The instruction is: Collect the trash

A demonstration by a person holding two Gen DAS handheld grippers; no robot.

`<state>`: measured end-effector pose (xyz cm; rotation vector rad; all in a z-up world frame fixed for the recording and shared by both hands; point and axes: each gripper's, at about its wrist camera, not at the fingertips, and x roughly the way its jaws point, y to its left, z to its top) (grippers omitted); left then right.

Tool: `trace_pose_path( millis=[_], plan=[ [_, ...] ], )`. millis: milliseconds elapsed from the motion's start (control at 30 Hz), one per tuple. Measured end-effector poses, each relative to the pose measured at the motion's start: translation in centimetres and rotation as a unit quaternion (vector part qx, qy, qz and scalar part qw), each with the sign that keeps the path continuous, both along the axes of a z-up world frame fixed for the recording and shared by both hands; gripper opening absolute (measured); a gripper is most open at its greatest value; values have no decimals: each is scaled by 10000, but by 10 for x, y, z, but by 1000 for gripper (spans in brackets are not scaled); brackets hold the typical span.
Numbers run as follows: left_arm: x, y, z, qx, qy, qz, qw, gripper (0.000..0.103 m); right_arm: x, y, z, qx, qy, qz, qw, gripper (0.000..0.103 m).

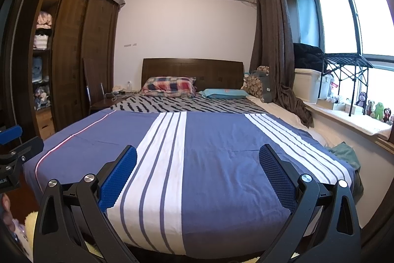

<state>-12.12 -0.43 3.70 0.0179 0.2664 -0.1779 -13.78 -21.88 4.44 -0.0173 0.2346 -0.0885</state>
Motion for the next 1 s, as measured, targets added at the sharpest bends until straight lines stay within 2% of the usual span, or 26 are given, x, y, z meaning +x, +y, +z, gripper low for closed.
trace_pose_path(
  millis=[400, 1000],
  plan=[
    [2, 4, 0, 19, 22, 488, 9988, 95, 3, 0, -5, 12, 74, -12, 10000, 99],
    [11, 12, 0, -58, 245, 471, 9986, 95, 9, 2, -5, -29, 163, 14, 9999, 100]
  ],
)
